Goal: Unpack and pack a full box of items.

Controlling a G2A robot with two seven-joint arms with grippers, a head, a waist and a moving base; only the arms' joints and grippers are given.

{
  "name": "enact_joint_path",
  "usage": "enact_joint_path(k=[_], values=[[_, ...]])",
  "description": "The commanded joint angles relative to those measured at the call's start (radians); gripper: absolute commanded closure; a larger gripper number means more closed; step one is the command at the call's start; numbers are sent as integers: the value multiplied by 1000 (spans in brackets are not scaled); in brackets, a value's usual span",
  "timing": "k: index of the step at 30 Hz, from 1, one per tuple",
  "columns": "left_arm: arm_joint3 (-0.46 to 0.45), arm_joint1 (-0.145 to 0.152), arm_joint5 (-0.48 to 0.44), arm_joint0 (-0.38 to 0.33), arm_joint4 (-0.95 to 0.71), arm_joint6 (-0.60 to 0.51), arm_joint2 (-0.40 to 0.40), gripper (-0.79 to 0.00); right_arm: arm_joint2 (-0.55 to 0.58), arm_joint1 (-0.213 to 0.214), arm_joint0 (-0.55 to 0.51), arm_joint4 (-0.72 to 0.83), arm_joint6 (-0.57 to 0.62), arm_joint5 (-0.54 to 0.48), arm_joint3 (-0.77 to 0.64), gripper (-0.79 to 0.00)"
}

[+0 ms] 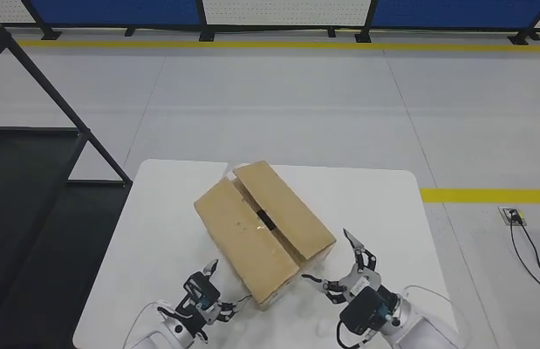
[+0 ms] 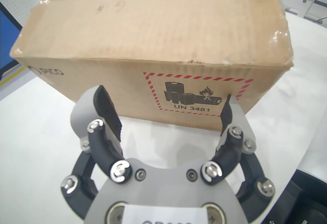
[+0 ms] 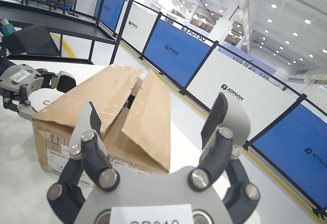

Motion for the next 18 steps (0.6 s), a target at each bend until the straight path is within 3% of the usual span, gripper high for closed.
enact_joint_path(k=[1, 18], values=[[2, -3, 14, -14, 0, -9, 19, -785, 4, 2, -5, 2, -6, 3, 0, -785], [18, -23, 68, -108, -56, -60, 136, -785, 55, 19, -64, 24, -78, -8, -37, -785]])
